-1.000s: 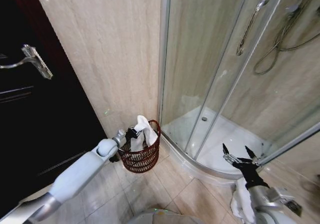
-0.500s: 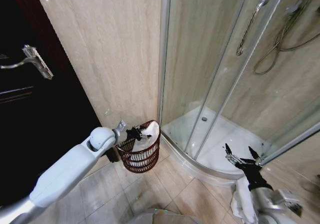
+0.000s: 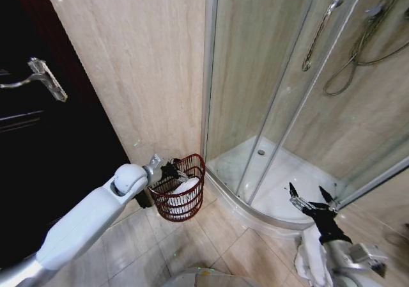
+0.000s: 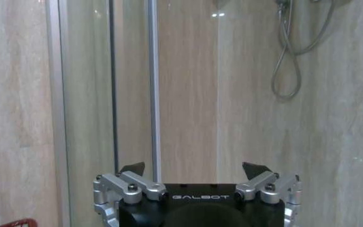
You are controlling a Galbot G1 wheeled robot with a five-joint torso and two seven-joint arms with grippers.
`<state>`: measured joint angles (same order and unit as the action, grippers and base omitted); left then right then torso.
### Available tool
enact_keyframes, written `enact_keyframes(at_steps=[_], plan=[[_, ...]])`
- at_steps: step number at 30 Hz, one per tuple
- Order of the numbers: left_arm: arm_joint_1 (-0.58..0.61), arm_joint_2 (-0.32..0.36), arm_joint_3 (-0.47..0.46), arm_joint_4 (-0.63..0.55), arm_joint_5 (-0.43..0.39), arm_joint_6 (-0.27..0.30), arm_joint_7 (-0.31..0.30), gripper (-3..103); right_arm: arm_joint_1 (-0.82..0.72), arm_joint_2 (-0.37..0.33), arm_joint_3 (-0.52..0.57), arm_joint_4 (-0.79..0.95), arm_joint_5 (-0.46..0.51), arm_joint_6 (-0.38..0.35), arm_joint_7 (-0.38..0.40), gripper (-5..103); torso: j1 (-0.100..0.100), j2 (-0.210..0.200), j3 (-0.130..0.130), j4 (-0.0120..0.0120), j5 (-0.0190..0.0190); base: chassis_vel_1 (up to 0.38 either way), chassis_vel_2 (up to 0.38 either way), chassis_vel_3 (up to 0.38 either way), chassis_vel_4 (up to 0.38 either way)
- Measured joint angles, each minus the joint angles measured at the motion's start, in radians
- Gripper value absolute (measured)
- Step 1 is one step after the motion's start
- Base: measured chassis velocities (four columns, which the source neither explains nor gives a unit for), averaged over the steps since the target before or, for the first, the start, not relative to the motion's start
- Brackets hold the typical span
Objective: Discard the used towel into the hamper.
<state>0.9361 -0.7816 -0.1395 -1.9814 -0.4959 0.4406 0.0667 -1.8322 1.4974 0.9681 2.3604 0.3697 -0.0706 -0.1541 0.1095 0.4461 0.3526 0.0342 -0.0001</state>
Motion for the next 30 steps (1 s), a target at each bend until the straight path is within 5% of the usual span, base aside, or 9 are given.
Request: enact_keyframes(at_steps=[2,6,7,11,12,14,23,30], plan=[[0.08,-0.041,-0.047,0.0,0.016,-0.151,-0.113,100,-0.006,-0.004,-0.002,0.016,0.0,-0.007,0.012,100,0.0,0.0,0.0,-0.0002,0.0,0.0,0.0,0.0,0.0],[0.258,-0.169,-0.187,-0.056,0.101,-0.216,-0.231,100,-0.01,-0.018,-0.002,0.045,-0.003,-0.034,0.02,100,0.0,0.0,0.0,0.0,0.0001,0.0,0.0,0.0,0.0],[0.258,-0.169,-0.187,-0.056,0.101,-0.216,-0.231,100,-0.01,-0.018,-0.002,0.045,-0.003,-0.034,0.02,100,0.0,0.0,0.0,0.0,0.0001,0.0,0.0,0.0,0.0],[0.445,-0.388,-0.361,-0.12,0.238,-0.33,-0.208,100,-0.008,-0.031,-0.014,0.078,-0.023,-0.057,0.026,100,0.0,0.0,0.0,0.0001,0.0002,0.0,0.0,0.0,0.0],[0.445,-0.388,-0.361,-0.12,0.238,-0.33,-0.208,100,-0.008,-0.031,-0.014,0.078,-0.023,-0.057,0.026,100,0.0,0.0,0.0,0.0001,0.0002,0.0,0.0,0.0,0.0],[0.533,-0.462,-0.451,-0.132,0.307,-0.426,-0.176,100,-0.005,-0.034,-0.021,0.087,-0.049,-0.058,0.011,100,0.0,0.0,0.0,-0.0001,0.0001,0.0,0.0,0.0,0.0],[0.742,-0.514,-0.621,-0.174,0.303,-0.587,-0.151,100,-0.017,-0.015,-0.042,0.112,-0.079,-0.057,-0.031,100,0.0,0.0,0.0,0.0,0.0,0.0,0.0,0.0,0.0],[0.779,-0.502,-0.639,-0.18,0.279,-0.612,-0.148,100,-0.03,0.006,-0.052,0.118,-0.084,-0.054,-0.039,100,0.0,0.0,0.0,0.0,0.0001,0.0,0.0,0.0,0.0]])
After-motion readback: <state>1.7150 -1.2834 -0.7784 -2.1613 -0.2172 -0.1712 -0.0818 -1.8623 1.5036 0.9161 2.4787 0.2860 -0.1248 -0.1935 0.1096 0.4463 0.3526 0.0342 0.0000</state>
